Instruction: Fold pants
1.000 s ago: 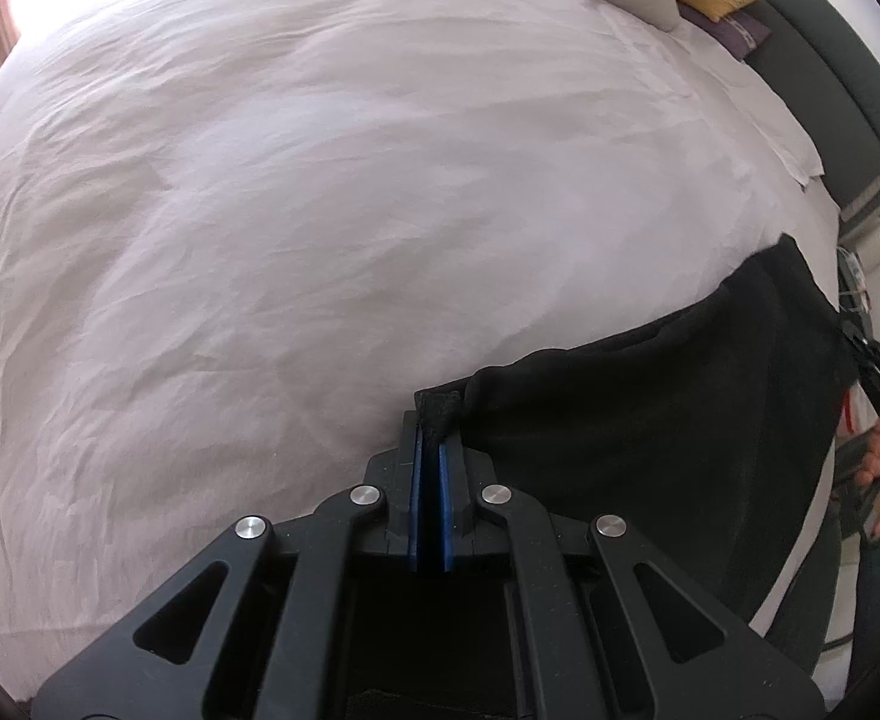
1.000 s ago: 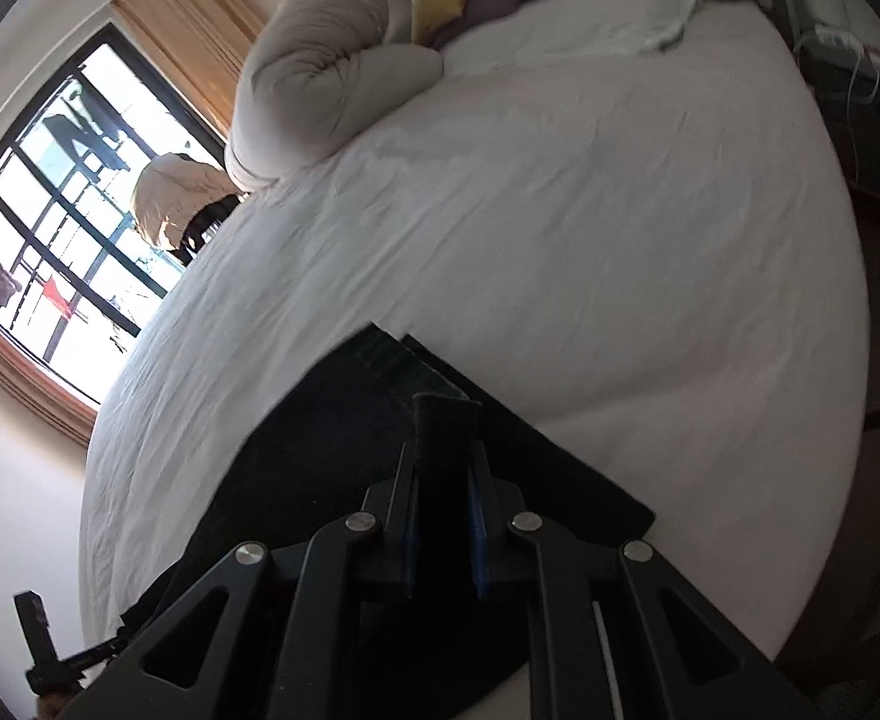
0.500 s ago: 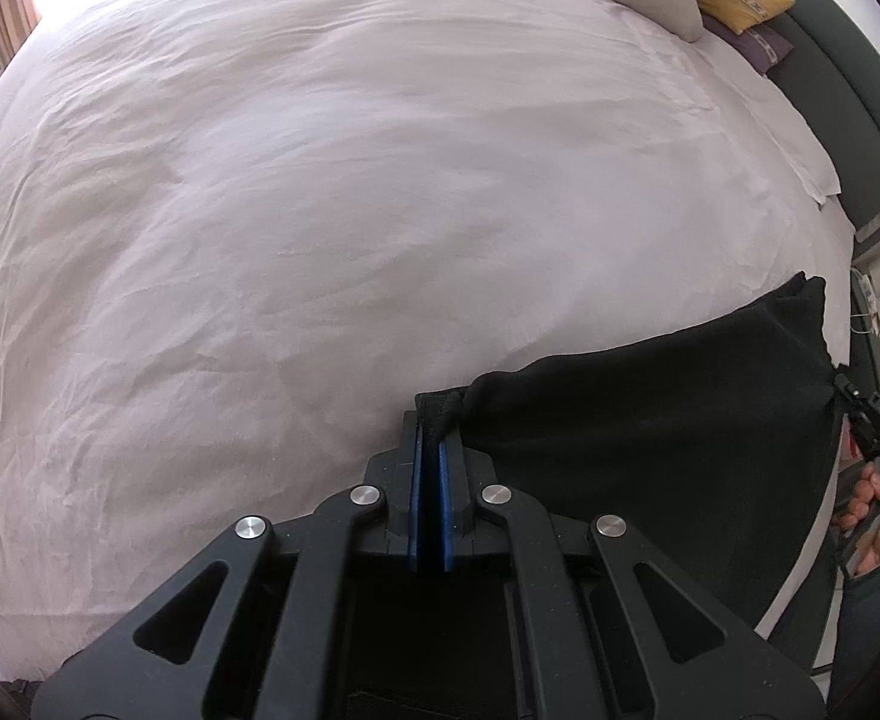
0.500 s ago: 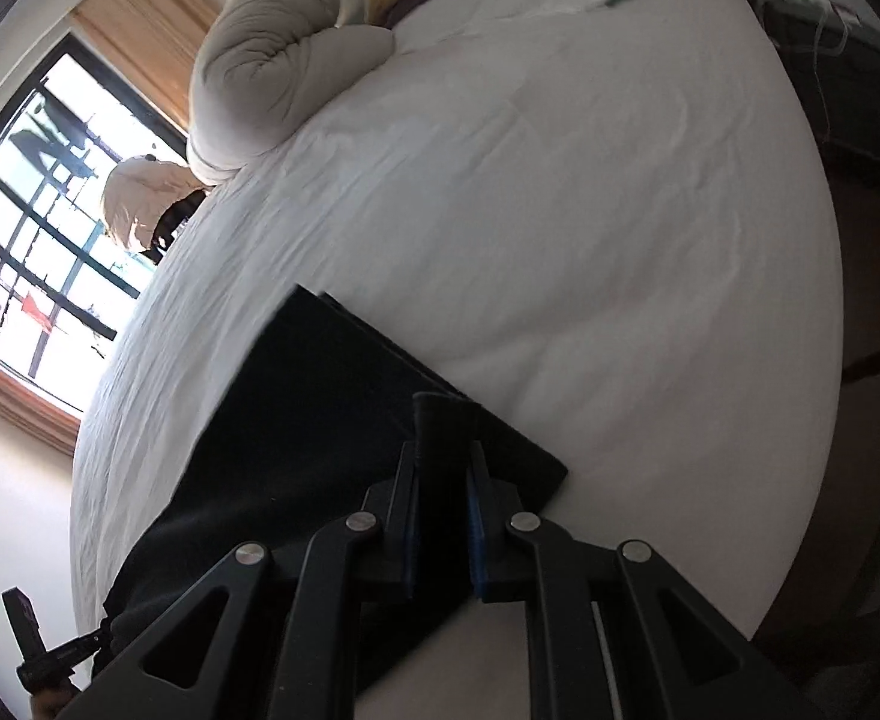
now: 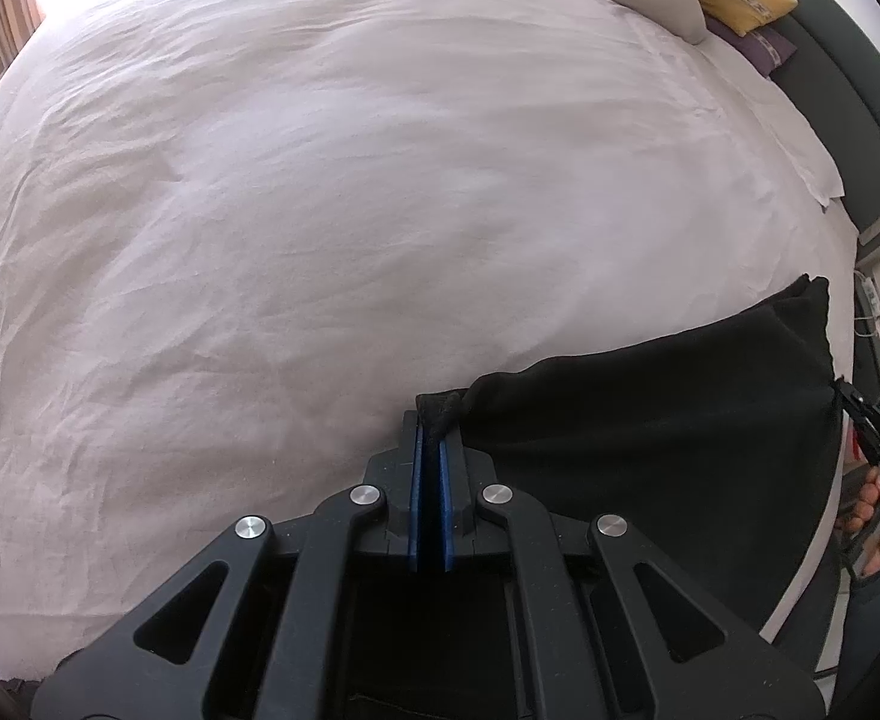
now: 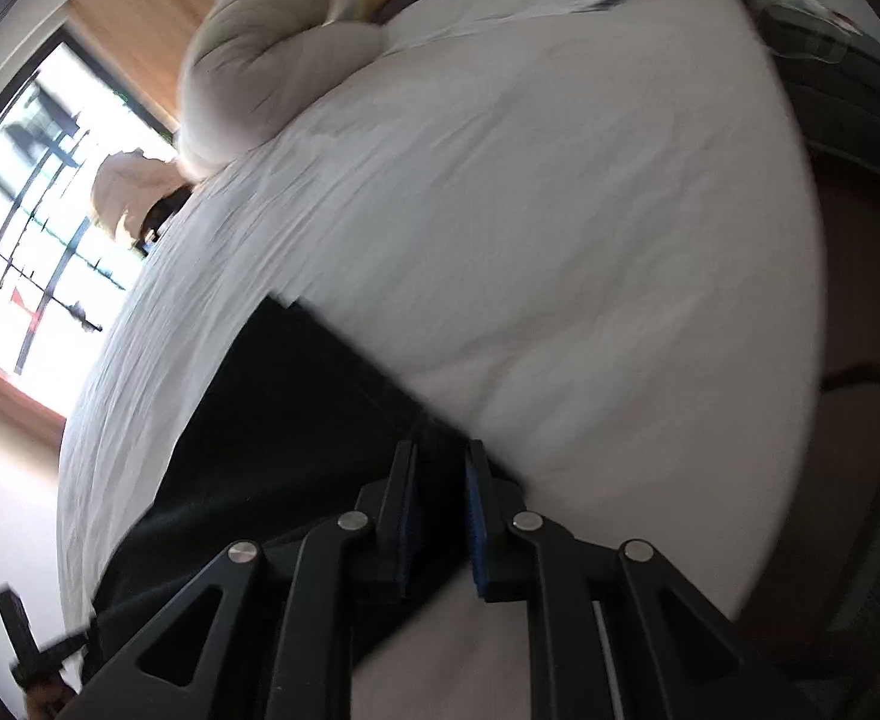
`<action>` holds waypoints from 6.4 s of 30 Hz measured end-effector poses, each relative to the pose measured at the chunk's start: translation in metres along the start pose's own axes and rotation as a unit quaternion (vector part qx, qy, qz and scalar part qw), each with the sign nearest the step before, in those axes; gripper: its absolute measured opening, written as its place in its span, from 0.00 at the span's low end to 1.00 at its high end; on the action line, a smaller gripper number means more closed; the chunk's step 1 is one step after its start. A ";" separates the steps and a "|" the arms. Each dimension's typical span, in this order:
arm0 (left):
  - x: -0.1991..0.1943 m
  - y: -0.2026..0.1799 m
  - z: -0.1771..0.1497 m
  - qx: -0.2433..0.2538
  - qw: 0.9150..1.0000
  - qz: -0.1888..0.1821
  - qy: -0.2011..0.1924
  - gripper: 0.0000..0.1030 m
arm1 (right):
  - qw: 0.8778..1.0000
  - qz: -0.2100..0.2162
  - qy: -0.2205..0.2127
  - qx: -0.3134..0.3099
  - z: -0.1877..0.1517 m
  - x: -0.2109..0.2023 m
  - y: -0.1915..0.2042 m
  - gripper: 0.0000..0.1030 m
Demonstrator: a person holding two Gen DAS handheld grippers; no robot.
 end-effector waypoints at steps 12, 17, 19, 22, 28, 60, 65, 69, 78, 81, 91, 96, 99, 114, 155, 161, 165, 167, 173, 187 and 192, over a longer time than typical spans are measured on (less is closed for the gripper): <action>0.001 -0.007 0.002 -0.002 1.000 0.016 0.001 0.05 | 0.987 0.056 0.038 -0.143 -0.009 -0.011 0.105 0.21; 0.000 0.000 0.001 -0.021 1.000 -0.008 0.000 0.05 | 0.987 -0.006 0.094 -0.130 -0.026 0.029 0.064 0.13; -0.002 0.003 0.001 -0.025 0.999 -0.022 -0.004 0.06 | 0.992 -0.003 0.077 -0.098 -0.022 0.021 0.035 0.00; -0.009 0.008 0.002 -0.031 0.999 -0.036 -0.006 0.08 | 0.994 -0.032 0.060 -0.081 -0.013 0.006 0.019 0.02; -0.039 0.013 0.013 -0.033 0.999 -0.002 -0.041 0.08 | 0.988 0.025 0.032 -0.151 -0.019 -0.016 0.087 0.33; -0.028 -0.102 -0.010 0.122 0.990 -0.029 -0.060 0.08 | 0.958 0.112 0.141 -0.224 -0.044 0.050 0.160 0.48; -0.039 -0.086 -0.047 0.114 0.992 -0.020 -0.052 0.08 | 0.981 0.094 0.108 -0.129 0.013 0.089 0.130 0.30; -0.043 -0.064 -0.076 0.078 0.996 -0.028 -0.038 0.08 | 0.987 0.054 0.077 -0.127 0.030 0.060 0.121 0.47; -0.041 -0.028 -0.138 0.015 0.998 -0.056 -0.026 0.08 | 0.952 0.158 0.162 -0.204 -0.090 0.039 0.136 0.54; -0.045 -0.021 -0.147 0.004 0.997 -0.070 -0.034 0.08 | 0.973 0.149 0.133 -0.118 -0.055 0.047 0.098 0.36; -0.094 0.025 -0.174 -0.068 0.989 -0.042 -0.123 0.08 | 0.958 0.186 0.127 -0.180 -0.086 -0.026 0.118 0.68; -0.086 0.091 -0.193 -0.158 0.976 -0.076 -0.126 0.08 | 0.966 0.159 0.162 -0.126 -0.120 0.006 0.083 0.53; -0.109 0.100 -0.195 -0.164 0.976 -0.048 -0.138 0.08 | 0.974 0.106 0.150 -0.132 -0.110 -0.005 0.073 0.53; -0.075 0.144 -0.138 -0.176 0.969 -0.082 -0.150 0.08 | 0.977 0.096 0.142 -0.124 -0.090 -0.005 0.094 0.60; -0.081 -0.060 -0.182 -0.073 0.982 -0.144 -0.103 0.08 | 0.982 0.150 0.079 0.088 -0.017 0.005 0.004 0.74; -0.074 -0.076 -0.185 -0.062 0.982 -0.152 -0.097 0.08 | 0.977 0.177 0.067 0.101 -0.010 0.010 0.006 0.70; -0.074 -0.082 -0.183 -0.061 0.982 -0.155 -0.093 0.08 | 0.974 0.183 0.067 0.114 -0.008 0.013 0.004 0.53; -0.073 -0.087 -0.182 -0.060 0.982 -0.156 -0.092 0.08 | 0.974 0.186 0.066 0.113 -0.007 0.015 0.005 0.47; -0.078 -0.089 -0.181 -0.066 0.981 -0.161 -0.086 0.08 | 0.973 0.184 0.065 0.121 -0.007 0.022 -0.002 0.12; -0.075 -0.061 -0.184 -0.127 0.975 -0.162 -0.080 0.08 | 0.987 0.144 0.037 0.062 -0.002 0.011 0.020 0.07; -0.075 -0.044 -0.180 -0.143 0.972 -0.166 -0.087 0.08 | 0.992 0.124 0.011 -0.007 -0.002 -0.006 0.058 0.06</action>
Point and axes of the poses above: each gripper's, at about its wrist camera, not at the fingertips, and x roughly the way its jaws point, y to its left, z to its top, the point moved 5 cm from there along x, roughly the way its jaws point, and after that the axes turned 4 degrees about y, right-handed, at the moved point
